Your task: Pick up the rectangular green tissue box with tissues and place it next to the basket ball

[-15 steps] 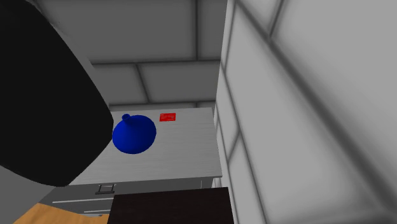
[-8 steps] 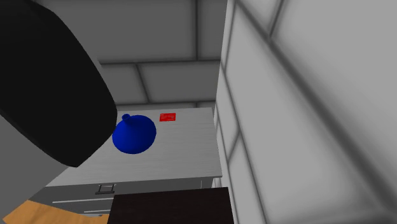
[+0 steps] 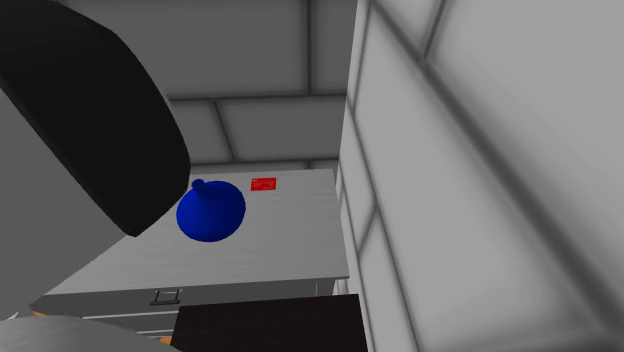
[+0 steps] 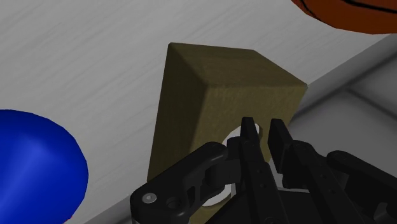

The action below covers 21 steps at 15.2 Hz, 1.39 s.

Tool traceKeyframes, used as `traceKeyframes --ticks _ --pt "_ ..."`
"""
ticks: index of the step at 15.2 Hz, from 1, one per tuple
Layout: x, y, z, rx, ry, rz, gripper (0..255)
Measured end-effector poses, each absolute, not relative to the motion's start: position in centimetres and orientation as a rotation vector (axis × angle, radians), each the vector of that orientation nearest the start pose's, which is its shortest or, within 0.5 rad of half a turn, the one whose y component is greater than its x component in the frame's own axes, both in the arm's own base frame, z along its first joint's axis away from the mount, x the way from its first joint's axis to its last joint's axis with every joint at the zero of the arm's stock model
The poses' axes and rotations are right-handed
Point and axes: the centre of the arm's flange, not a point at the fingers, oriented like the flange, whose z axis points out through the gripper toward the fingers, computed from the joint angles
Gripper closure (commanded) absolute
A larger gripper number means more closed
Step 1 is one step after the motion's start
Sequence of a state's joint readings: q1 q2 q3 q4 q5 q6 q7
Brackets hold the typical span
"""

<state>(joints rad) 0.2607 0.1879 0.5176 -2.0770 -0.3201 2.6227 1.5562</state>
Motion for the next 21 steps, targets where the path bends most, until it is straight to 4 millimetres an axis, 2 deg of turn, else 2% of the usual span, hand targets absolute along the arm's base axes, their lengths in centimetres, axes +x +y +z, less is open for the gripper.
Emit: traceKeyframes --ticks 15,21 --pt "43.3 42.3 31.3 -2.701 0.771 -0.374 255" --pt "43.3 42.3 30.9 -2.700 0.771 -0.374 255"
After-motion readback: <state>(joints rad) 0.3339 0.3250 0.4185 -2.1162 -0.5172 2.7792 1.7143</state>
